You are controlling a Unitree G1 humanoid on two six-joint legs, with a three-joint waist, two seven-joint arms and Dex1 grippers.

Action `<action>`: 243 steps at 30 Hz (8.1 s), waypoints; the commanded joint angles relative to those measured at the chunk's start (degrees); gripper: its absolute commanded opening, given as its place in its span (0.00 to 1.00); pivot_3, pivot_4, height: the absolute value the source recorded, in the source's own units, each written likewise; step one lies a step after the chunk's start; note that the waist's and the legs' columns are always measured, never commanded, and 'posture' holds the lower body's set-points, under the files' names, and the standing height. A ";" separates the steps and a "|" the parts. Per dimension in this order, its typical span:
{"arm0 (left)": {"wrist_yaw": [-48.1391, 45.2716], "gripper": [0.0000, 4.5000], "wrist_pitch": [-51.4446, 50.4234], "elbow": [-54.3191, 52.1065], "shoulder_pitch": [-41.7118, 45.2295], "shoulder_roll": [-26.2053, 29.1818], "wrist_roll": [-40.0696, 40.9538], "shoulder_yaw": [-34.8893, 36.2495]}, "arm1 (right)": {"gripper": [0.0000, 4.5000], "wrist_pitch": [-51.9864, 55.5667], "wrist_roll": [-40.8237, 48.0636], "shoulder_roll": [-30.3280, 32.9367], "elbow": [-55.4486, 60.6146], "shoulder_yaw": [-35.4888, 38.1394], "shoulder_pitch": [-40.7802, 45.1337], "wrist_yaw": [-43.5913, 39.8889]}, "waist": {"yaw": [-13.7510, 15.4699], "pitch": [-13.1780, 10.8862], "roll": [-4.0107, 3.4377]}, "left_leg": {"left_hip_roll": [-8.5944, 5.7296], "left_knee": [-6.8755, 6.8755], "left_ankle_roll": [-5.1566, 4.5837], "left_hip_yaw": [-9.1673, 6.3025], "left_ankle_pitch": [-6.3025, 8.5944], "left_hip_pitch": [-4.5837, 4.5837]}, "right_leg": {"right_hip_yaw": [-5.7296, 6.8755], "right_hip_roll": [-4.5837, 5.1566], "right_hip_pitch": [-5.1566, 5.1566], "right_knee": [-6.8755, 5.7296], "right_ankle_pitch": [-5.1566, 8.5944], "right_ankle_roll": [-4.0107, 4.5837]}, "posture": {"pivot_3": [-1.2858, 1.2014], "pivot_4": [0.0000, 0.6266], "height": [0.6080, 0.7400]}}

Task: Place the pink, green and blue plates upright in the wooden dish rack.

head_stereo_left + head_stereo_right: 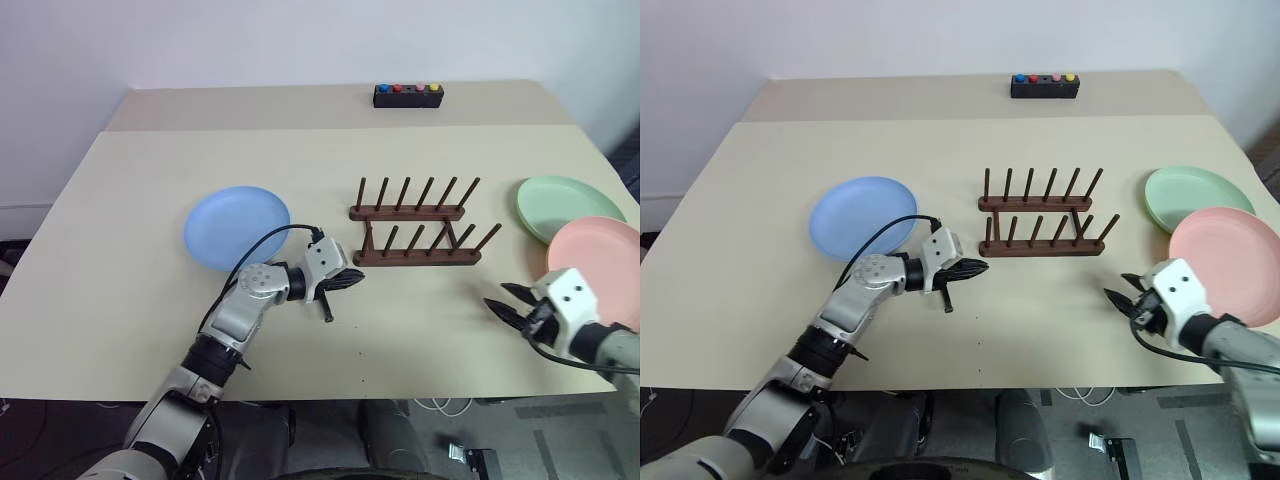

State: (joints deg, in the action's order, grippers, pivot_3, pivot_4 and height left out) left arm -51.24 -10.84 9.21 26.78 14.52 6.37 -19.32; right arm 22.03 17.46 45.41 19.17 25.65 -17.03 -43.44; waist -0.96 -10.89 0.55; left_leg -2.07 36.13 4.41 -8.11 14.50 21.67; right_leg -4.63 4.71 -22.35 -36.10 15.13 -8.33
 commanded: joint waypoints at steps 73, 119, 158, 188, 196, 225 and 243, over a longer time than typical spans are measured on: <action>-7.47 0.00 -4.02 -20.20 -8.11 9.97 12.39 3.80 | 0.00 27.08 54.62 1.11 -8.16 13.38 38.68 -2.49 | 0.18 -0.12 0.09 | 0.02 0.03 -0.02 -0.05 0.00 0.63 | 0.05 0.00 -0.53 0.04 -0.03 0.05 | 0.52 0.24 1.00; -7.04 0.00 -2.91 -19.61 -8.31 10.23 11.49 3.55 | 0.00 29.42 48.11 5.16 -26.07 8.29 39.08 -13.92 | 0.15 -0.10 0.06 | 0.02 0.05 -0.02 -0.02 0.00 0.63 | 0.05 0.00 -0.53 0.02 -0.03 0.03 | 0.52 0.24 1.00; -7.58 0.00 -3.80 -19.51 -7.20 9.71 11.68 3.02 | 0.99 -21.95 -8.61 13.33 -47.47 -8.48 27.45 -1.10 | -1.15 -0.02 -0.29 | 0.01 0.08 -0.01 0.15 -0.01 0.51 | -0.04 0.00 -0.48 -0.02 -0.03 0.02 | 0.52 0.24 1.00; -7.33 0.00 -2.15 -22.19 -9.40 10.30 13.49 4.40 | 0.01 -35.13 -18.28 15.70 -52.27 -11.76 32.07 11.00 | -1.43 -0.02 -0.33 | 0.00 0.05 -0.01 0.10 0.00 0.44 | -0.05 0.01 -0.41 -0.03 -0.03 0.03 | 0.52 0.24 1.00; -7.41 0.00 -2.69 -22.13 -10.34 11.66 14.35 6.54 | 0.01 -23.33 -13.39 16.78 -24.33 3.05 24.82 10.30 | -1.57 -0.01 -0.39 | 0.01 0.06 -0.02 0.10 0.00 0.39 | -0.06 0.00 -0.41 -0.08 -0.03 0.03 | 0.52 0.24 1.00; -6.76 0.00 -2.17 -21.13 -10.59 11.62 12.66 6.67 | 0.01 18.63 61.97 1.50 3.73 0.34 45.93 10.01 | 0.23 -0.08 -0.33 | 0.02 0.11 -0.02 -0.02 0.00 0.54 | 0.01 0.01 -0.44 -0.03 -0.04 0.05 | 0.52 0.24 1.00; -6.89 0.00 -2.70 -21.85 -11.18 11.92 12.66 6.69 | 0.01 22.94 61.77 -1.72 -1.50 -0.51 37.25 13.10 | 0.08 -0.07 -0.34 | 0.02 0.08 -0.03 0.00 0.00 0.59 | 0.01 0.00 -0.53 -0.04 -0.04 0.05 | 0.52 0.24 1.00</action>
State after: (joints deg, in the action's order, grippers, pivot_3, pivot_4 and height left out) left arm -58.29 -13.69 -10.71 15.86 26.07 18.73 -12.76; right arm 45.35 79.35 43.81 16.63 23.51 20.26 -29.65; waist -0.88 -10.97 0.21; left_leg -2.05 36.20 4.38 -8.12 14.50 22.25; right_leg -4.62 4.71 -22.88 -36.14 15.09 -8.29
